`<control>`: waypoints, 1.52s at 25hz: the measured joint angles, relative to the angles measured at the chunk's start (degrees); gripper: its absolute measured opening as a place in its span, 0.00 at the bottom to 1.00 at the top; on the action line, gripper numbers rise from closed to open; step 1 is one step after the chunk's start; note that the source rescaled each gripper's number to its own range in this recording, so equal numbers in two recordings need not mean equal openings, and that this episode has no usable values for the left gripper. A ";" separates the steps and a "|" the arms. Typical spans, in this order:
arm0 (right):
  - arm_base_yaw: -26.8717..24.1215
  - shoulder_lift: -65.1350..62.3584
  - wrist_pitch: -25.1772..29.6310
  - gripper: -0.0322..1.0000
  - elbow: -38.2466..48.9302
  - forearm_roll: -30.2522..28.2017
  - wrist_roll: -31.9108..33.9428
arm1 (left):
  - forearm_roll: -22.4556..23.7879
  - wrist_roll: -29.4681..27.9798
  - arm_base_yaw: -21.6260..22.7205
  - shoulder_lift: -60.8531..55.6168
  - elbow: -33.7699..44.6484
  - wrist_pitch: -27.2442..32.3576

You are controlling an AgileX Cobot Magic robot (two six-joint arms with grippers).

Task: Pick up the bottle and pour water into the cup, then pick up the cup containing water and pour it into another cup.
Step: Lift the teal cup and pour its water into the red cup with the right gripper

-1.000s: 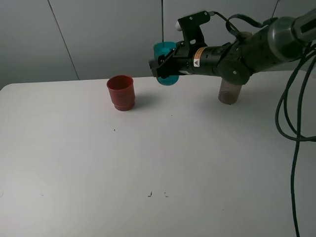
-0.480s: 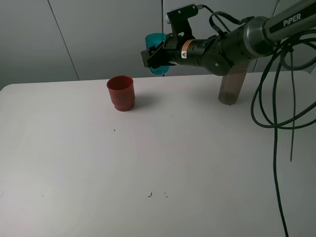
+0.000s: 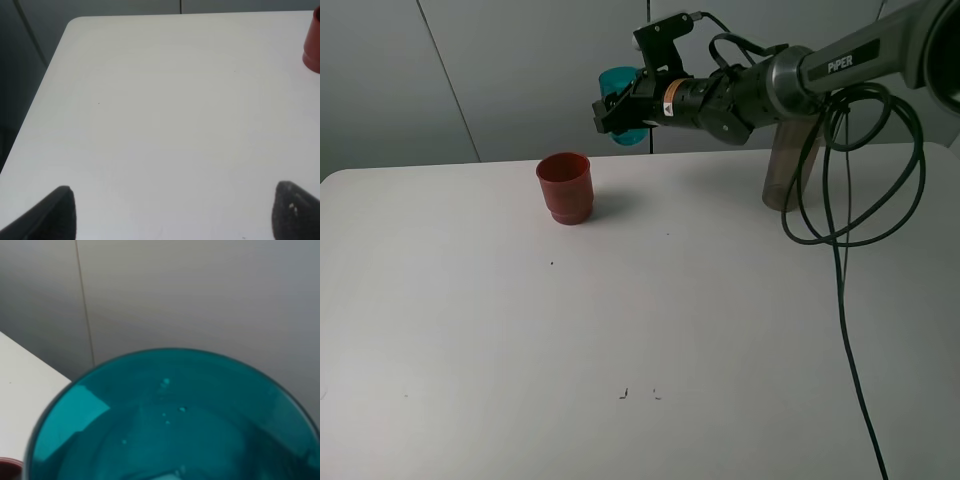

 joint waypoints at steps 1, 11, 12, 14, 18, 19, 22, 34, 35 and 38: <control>0.11 0.74 0.09 0.10 -0.79 -0.13 0.14 | 0.00 0.00 0.00 0.00 0.00 0.00; 2.16 6.49 1.22 0.10 -9.70 -1.80 0.14 | 0.00 0.00 0.00 0.00 0.00 0.00; 2.42 7.11 1.22 0.10 -10.64 -2.15 0.14 | 0.00 0.00 0.00 0.00 0.00 0.00; 2.65 7.81 1.56 0.10 -11.94 -3.12 0.14 | 0.00 0.00 0.00 0.00 0.00 0.00; 2.91 8.32 1.63 0.10 -12.58 -3.54 -1.28 | 0.00 0.00 0.00 0.00 0.00 0.00; 2.91 8.46 1.63 0.10 -12.67 -3.54 -2.00 | 0.00 0.00 0.00 0.00 0.00 0.00; 2.93 8.59 1.82 0.10 -12.67 -4.20 -4.25 | 0.00 0.00 0.00 0.00 0.00 0.00; 3.23 8.59 1.82 0.10 -12.80 -4.49 -17.69 | 0.00 0.00 0.00 0.00 0.00 0.00; 3.36 8.59 1.82 0.10 -12.80 -4.49 -18.58 | 0.00 0.00 0.00 0.00 0.00 0.00; 3.58 8.59 1.82 0.10 -12.80 -4.49 -21.69 | 0.00 0.00 0.00 0.00 0.00 0.00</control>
